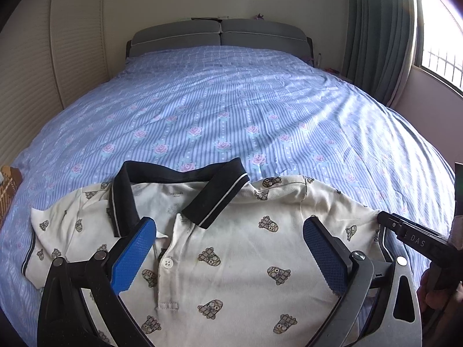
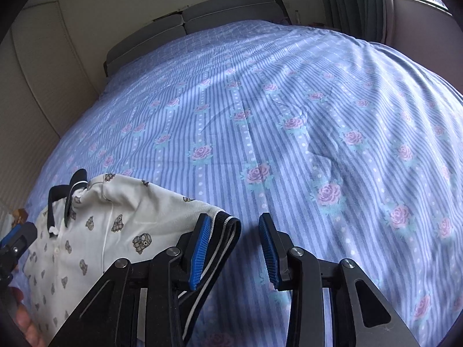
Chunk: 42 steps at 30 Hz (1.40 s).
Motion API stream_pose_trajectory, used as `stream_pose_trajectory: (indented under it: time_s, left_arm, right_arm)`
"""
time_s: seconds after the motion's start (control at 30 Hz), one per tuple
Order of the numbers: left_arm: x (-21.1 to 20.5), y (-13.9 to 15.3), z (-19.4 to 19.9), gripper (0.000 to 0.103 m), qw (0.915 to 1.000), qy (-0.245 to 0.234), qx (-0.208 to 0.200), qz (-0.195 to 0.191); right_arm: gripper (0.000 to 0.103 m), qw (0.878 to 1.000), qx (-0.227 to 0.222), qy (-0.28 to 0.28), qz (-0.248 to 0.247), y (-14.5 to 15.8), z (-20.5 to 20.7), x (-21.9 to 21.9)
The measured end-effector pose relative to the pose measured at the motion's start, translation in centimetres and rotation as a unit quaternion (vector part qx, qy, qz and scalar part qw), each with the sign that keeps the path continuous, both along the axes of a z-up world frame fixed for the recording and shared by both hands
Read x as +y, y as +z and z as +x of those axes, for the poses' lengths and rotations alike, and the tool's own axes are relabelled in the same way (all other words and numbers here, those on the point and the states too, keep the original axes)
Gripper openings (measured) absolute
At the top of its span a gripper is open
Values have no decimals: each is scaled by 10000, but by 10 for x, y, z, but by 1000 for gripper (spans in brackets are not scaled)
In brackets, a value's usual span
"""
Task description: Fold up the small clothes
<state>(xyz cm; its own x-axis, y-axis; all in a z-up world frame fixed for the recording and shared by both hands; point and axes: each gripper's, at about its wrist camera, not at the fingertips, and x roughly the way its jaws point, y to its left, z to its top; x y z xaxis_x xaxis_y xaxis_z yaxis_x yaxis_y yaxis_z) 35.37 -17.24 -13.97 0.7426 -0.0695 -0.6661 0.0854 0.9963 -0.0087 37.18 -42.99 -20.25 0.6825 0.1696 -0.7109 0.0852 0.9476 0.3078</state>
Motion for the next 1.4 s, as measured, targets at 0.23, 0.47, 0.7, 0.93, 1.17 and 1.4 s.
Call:
stream_pose_trajectory:
  time_s: [0.23,0.47,0.7,0.93,1.17,1.4]
  left_arm:
    - [-31,-13,32,103,9983,-418,-46,399]
    - [-52,-37,71,103,9945,-692,209,762]
    - [-55,-52,104,103,9920,-636,438,1003]
    - [-52,-44,105,99,9924,-764,485,831]
    - [-33,2,64,98,9939,-907,198,596]
    - [6,36,28,98,9955,-779,70,538]
  right_arm:
    - [18,9993,-29,173,323,-7,3,-5]
    - [8,9991,-100,226,339,-5,1,-7]
    - [5,9985,-274,239,403,4,-7,-6]
    - [5,9972,-475,385,439,26,-15,3]
    - [5,9951,-629,565,507,53,-29,28]
    - [5,9891,-765,1096,611,78,-48,86]
